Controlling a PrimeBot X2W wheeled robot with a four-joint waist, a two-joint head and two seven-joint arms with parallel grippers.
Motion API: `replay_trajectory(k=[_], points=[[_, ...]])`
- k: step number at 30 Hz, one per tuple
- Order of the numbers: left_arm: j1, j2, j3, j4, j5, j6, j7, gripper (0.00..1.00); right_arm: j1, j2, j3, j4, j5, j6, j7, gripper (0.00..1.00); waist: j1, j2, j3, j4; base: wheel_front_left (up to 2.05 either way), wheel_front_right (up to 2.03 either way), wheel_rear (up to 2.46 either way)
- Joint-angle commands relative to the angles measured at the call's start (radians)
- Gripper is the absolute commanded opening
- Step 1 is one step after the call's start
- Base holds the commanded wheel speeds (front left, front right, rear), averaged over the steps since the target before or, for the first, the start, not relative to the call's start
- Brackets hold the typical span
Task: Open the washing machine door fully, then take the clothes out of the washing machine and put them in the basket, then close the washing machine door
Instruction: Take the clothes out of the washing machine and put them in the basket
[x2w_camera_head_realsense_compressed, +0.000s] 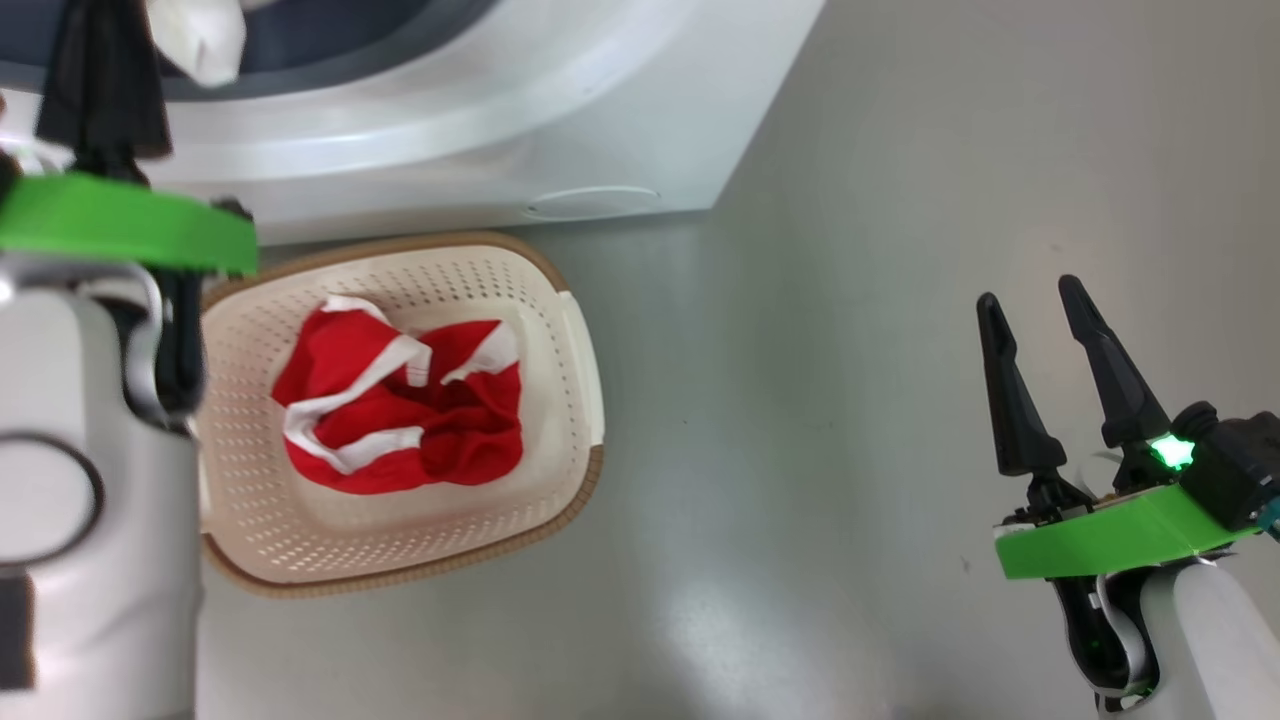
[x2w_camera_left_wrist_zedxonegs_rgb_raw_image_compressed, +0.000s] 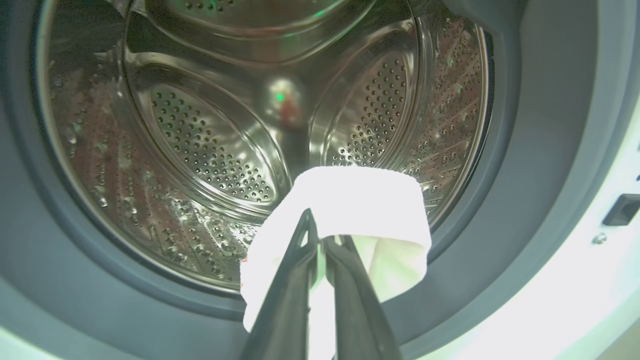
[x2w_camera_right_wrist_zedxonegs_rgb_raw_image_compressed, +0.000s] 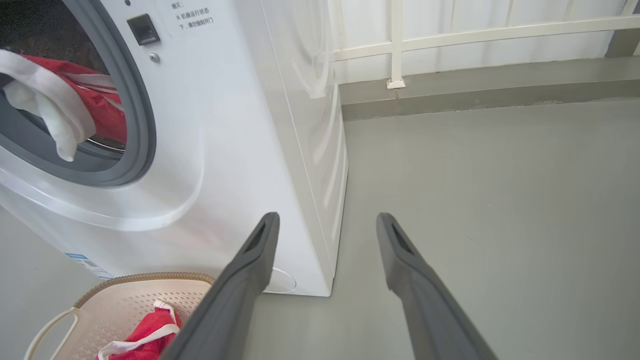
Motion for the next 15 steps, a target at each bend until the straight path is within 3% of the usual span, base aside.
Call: replay_trajectory(k=[1, 15], points=[[0.052, 0.02, 0.041, -0.06, 0.016, -0.005, -0.005, 0.0, 0.03, -0.014, 0.01, -0.019, 0.003, 0.006, -0.006, 1.0, 0.0, 0.0, -0.047, 0.043, 0.0, 0.0, 0.0], [0.356, -0.061, 0.107, -0.342, 0.032, -0.006, -0.005, 0.0, 0.09, -0.029, -0.026, -0.01, 0.011, 0.006, -0.006, 1.0, 0.0, 0.0, -0.146, 0.09, 0.0, 0.0, 0.0]])
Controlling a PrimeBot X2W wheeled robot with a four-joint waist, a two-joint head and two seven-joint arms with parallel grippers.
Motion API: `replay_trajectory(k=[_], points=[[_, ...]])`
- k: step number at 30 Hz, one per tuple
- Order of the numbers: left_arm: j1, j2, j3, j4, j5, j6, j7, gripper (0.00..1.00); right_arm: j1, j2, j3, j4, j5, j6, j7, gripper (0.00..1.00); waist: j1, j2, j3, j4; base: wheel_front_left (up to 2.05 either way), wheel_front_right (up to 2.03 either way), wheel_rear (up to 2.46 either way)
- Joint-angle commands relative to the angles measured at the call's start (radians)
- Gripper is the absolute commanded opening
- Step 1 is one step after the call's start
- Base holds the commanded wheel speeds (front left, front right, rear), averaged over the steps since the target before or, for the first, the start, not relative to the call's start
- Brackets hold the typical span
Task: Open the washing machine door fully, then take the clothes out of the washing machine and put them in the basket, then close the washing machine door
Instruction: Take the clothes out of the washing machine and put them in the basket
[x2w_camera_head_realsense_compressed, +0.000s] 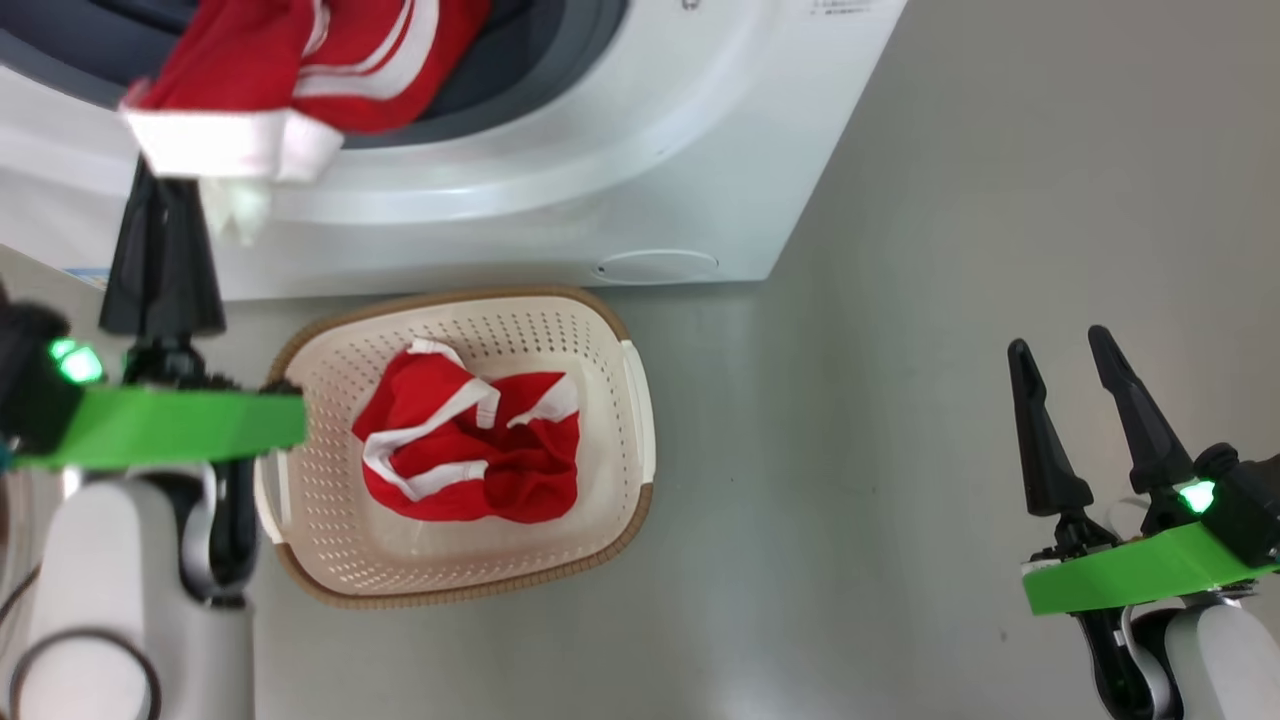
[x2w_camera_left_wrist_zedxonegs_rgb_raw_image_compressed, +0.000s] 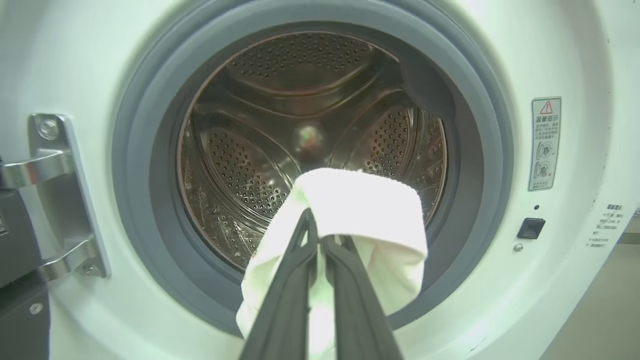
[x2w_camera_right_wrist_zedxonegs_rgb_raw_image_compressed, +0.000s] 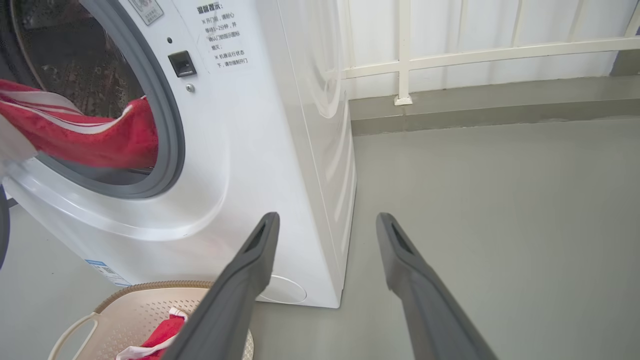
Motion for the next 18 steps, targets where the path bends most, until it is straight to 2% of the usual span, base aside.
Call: replay_trajectory(k=[1, 13, 18], points=[[0.046, 0.023, 0.048, -0.065, 0.012, -0.005, -0.005, 0.0, 0.021, -0.012, 0.015, -0.02, 0.012, 0.006, -0.006, 1.0, 0.0, 0.0, -0.031, 0.013, 0.0, 0.0, 0.0], [0.2, 0.006, 0.071, -0.294, 0.006, -0.005, -0.005, 0.0, 0.054, -0.014, 0.008, -0.017, 0.017, 0.006, -0.006, 1.0, 0.0, 0.0, -0.074, 0.02, 0.0, 0.0, 0.0], [0.234, 0.005, 0.074, -0.409, -0.048, -0.005, -0.005, 0.0, 0.059, -0.016, 0.007, -0.017, 0.018, 0.006, -0.006, 1.0, 0.0, 0.0, -0.08, 0.022, 0.0, 0.0, 0.0]])
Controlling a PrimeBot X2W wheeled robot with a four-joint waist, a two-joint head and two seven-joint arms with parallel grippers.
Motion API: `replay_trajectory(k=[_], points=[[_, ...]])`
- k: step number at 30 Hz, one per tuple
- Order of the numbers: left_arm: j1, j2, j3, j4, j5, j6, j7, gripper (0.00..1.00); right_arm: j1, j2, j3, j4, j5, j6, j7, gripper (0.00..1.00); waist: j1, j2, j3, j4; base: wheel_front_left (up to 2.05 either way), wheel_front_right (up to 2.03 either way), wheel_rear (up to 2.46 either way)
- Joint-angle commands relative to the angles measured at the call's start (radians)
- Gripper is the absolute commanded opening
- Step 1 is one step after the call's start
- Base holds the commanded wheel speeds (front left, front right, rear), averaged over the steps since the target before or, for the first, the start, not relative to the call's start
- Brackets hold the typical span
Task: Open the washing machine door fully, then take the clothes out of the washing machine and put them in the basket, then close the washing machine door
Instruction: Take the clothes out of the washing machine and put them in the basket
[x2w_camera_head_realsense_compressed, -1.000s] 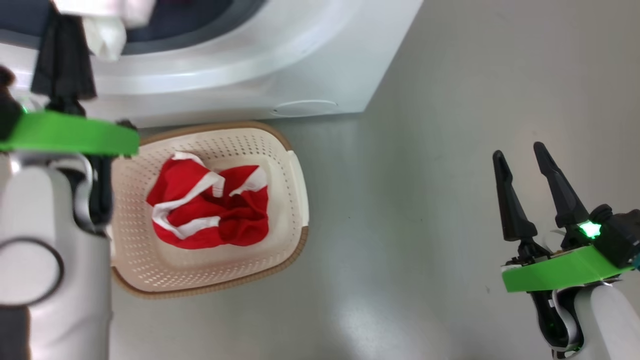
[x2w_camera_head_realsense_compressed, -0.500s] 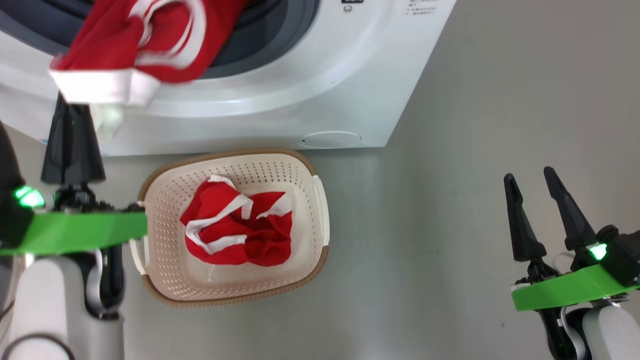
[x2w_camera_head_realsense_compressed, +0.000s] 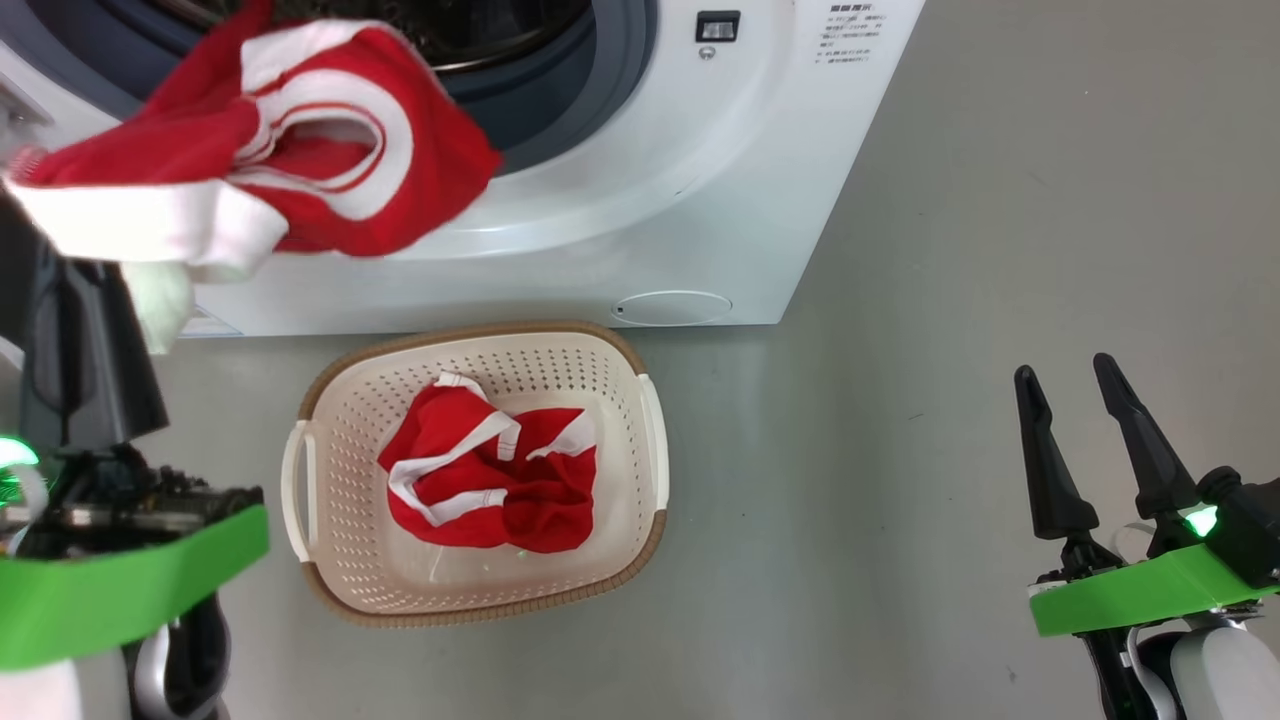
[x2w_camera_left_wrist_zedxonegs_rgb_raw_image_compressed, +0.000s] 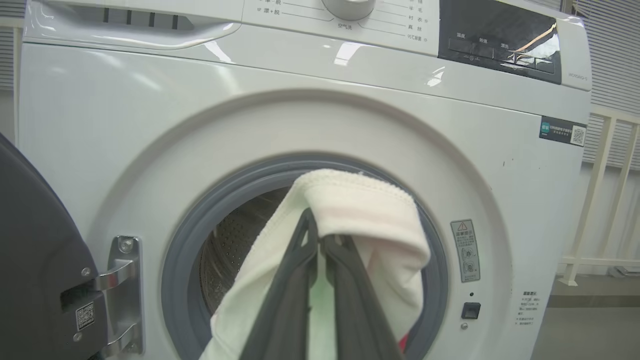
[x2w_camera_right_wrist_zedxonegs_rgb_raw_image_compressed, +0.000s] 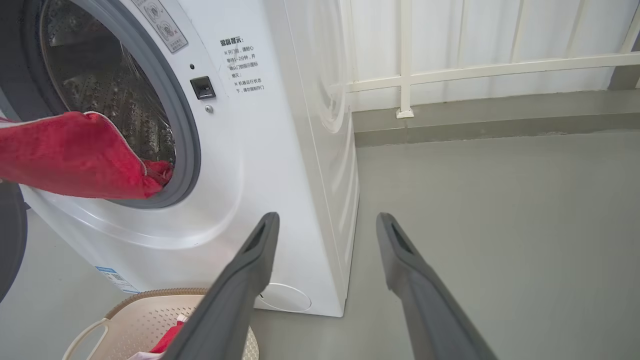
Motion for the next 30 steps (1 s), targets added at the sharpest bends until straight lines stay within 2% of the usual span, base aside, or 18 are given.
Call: replay_trajectory(k=[1, 7, 12, 20, 30], points=[[0.015, 0.019, 0.029, -0.047, -0.006, -0.003, -0.005, 0.0, 0.018, -0.014, 0.018, -0.023, 0.016, 0.006, -0.006, 1.0, 0.0, 0.0, 0.001, 0.0, 0.0, 0.0, 0.0], [0.038, 0.019, 0.002, -0.155, -0.004, 0.016, -0.005, 0.0, 0.018, -0.015, 0.015, -0.026, 0.017, 0.006, -0.006, 1.0, 0.0, 0.0, 0.009, -0.001, 0.0, 0.0, 0.0], [0.061, 0.019, -0.03, -0.12, 0.0, 0.022, -0.005, 0.0, 0.01, -0.012, 0.019, -0.026, 0.016, 0.006, -0.006, 1.0, 0.0, 0.0, 0.023, -0.007, 0.0, 0.0, 0.0], [0.078, 0.019, -0.073, 0.045, -0.077, 0.03, -0.005, 0.0, -0.008, -0.004, 0.023, -0.03, 0.014, 0.006, -0.006, 1.0, 0.0, 0.0, 0.057, -0.014, 0.0, 0.0, 0.0], [0.045, 0.019, -0.093, 0.31, -0.068, 0.012, -0.005, 0.0, -0.042, 0.005, 0.032, -0.038, 0.012, 0.006, -0.006, 1.0, 0.0, 0.0, 0.127, -0.03, 0.0, 0.0, 0.0]])
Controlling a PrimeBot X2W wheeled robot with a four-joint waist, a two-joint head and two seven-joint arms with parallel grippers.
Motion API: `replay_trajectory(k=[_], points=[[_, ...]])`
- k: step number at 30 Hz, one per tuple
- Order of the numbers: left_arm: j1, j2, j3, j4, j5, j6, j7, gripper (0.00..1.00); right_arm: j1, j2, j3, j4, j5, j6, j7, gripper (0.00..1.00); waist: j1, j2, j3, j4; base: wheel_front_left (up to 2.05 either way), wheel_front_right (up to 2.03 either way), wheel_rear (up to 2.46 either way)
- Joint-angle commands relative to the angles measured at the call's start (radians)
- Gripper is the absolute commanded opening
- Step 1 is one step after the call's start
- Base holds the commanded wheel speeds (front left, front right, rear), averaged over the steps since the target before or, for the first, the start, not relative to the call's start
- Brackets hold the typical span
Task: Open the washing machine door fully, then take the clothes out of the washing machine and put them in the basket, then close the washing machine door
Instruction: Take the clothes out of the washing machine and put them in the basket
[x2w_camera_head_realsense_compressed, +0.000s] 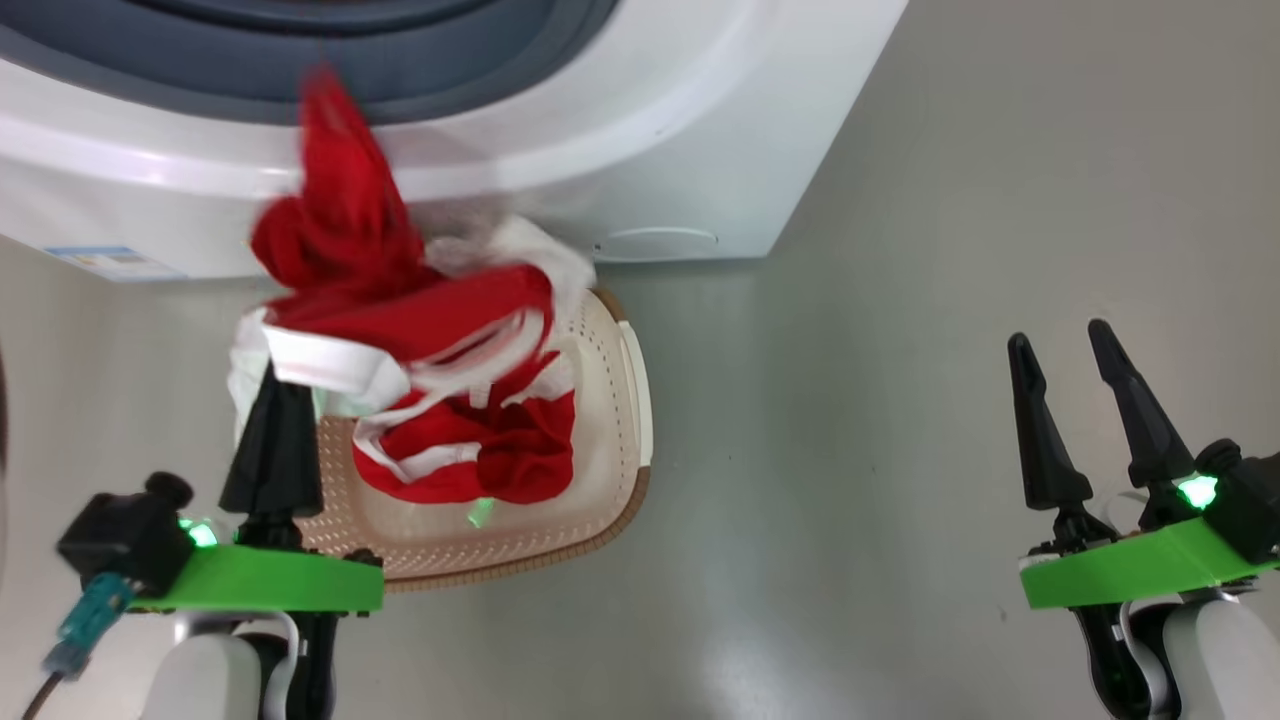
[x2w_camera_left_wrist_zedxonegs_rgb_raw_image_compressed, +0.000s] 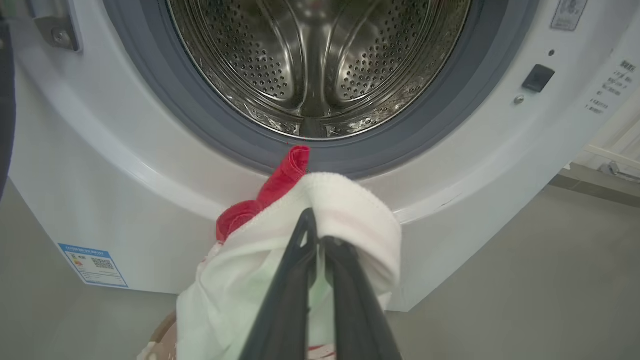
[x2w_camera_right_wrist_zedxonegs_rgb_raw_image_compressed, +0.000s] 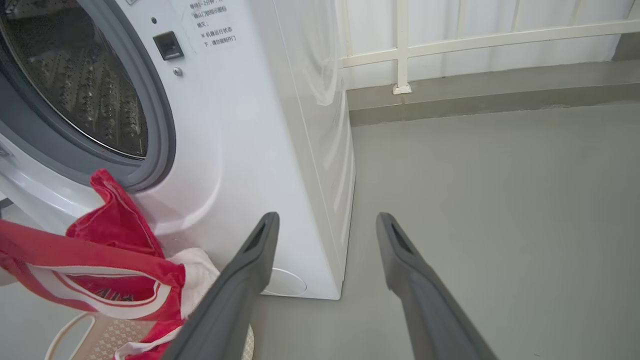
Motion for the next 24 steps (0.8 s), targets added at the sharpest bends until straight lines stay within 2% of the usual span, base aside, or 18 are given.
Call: replay_trajectory(k=[1, 12, 24], points=[[-0.019, 0.018, 0.032, 0.003, 0.014, -0.008, -0.005, 0.0, -0.01, -0.002, 0.026, -0.026, 0.01, 0.006, -0.006, 1.0, 0.0, 0.0, 0.029, -0.011, 0.0, 0.0, 0.0], [-0.138, 0.018, 0.015, 0.314, 0.097, -0.022, -0.005, 0.0, -0.056, 0.01, 0.024, -0.045, 0.001, 0.006, -0.006, 1.0, 0.0, 0.0, 0.145, -0.028, 0.0, 0.0, 0.0], [-0.29, 0.018, -0.026, 0.58, 0.152, -0.023, -0.005, 0.0, -0.094, 0.012, 0.042, -0.06, -0.009, 0.006, -0.006, 1.0, 0.0, 0.0, 0.246, -0.042, 0.0, 0.0, 0.0]])
